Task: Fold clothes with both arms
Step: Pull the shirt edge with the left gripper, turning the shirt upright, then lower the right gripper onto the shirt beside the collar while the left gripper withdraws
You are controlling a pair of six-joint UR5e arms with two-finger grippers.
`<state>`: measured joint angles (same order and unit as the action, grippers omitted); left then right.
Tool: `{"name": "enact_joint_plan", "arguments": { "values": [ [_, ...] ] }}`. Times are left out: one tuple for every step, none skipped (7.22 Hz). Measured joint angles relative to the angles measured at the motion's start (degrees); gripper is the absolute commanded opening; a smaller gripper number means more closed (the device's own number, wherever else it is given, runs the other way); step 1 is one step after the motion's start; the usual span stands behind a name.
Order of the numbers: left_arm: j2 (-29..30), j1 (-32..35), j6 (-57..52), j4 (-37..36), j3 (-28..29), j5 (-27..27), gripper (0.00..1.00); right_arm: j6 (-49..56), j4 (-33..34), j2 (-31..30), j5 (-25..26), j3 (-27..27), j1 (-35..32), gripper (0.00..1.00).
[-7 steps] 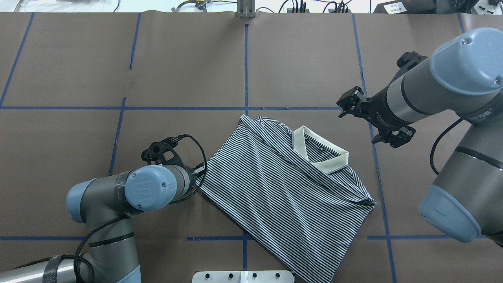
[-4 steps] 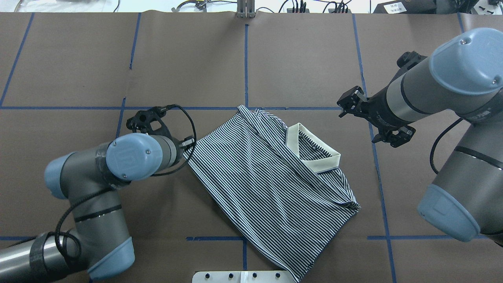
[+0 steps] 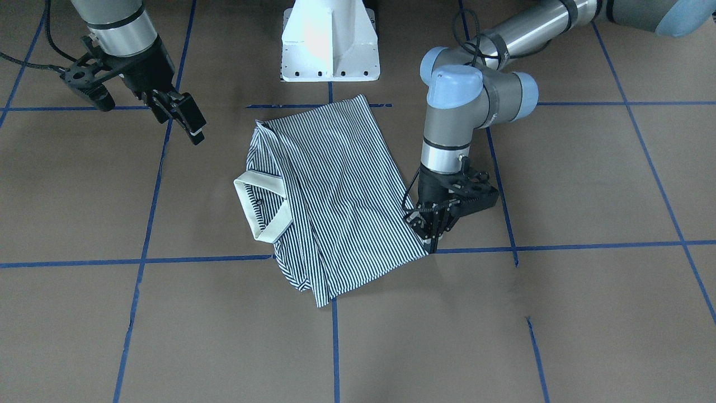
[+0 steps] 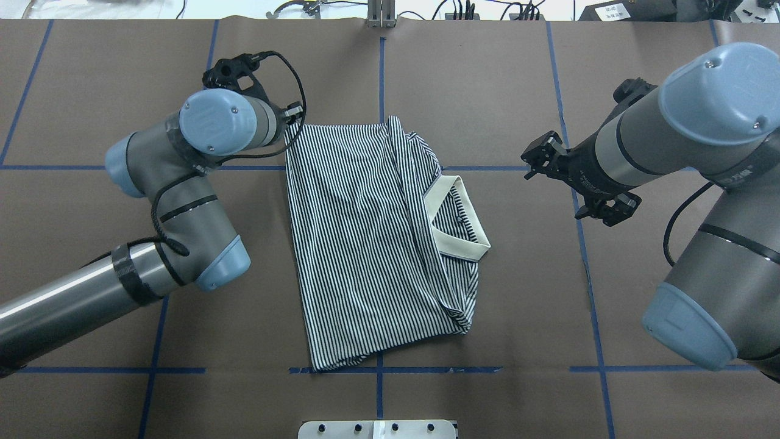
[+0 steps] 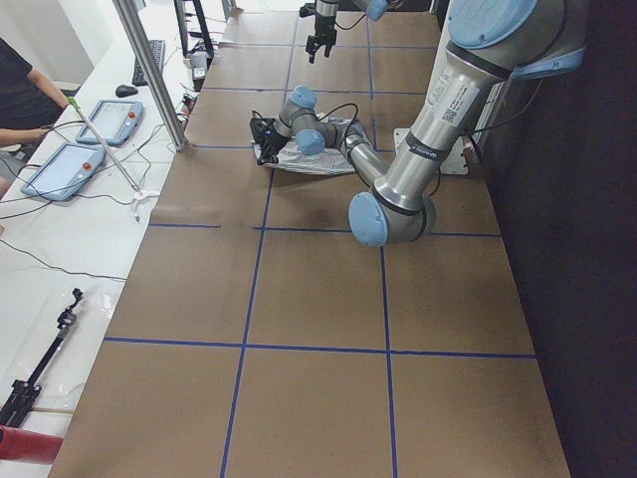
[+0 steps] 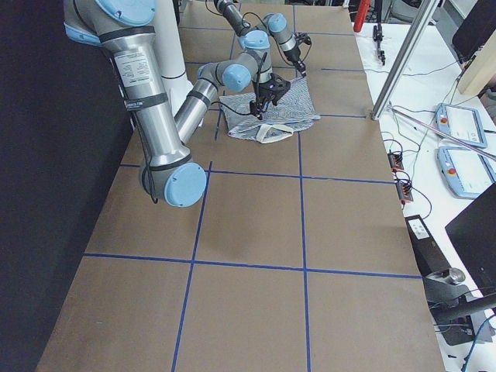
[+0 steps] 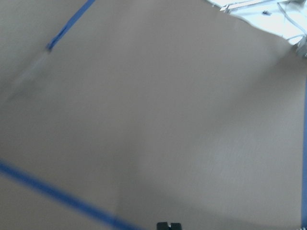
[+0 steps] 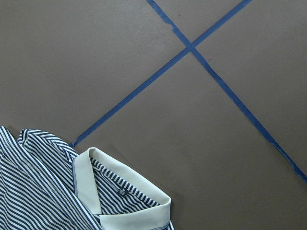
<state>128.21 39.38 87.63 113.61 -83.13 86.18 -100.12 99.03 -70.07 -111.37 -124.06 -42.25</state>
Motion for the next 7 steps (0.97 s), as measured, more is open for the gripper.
{"name": "enact_joint_plan", "arguments": {
  "values": [
    [3.3,1.5,-1.4,3.2,6.2,-0.5,0.05,0.0,-0.1,0.3,0.1,0.3,0.0,1.00],
    [6.7,2.2,-1.9,7.9,13.3,-1.3,0.42,0.0,-0.8,0.5,0.1,0.5,0.1,1.00],
    [9.0,2.5,-2.2,11.9,18.5,-1.8,0.47,-0.2,-2.3,0.6,0.2,0.7,0.2,1.00],
    [9.9,2.6,-2.3,14.2,20.6,-1.9,0.47,-0.2,-4.2,1.1,0.1,1.4,0.3,1.00],
    [9.4,2.8,-2.3,15.9,19.8,-1.8,0.47,-0.6,-5.9,2.3,0.2,3.1,0.7,1.00],
    [6.7,3.0,-2.4,16.7,14.9,-1.3,0.46,-1.2,-6.8,3.8,0.4,4.7,1.9,1.00],
    [2.5,3.4,-2.4,16.8,7.8,0.4,0.46,-1.4,-6.9,5.4,1.8,6.0,4.3,1.00]
  ]
}}
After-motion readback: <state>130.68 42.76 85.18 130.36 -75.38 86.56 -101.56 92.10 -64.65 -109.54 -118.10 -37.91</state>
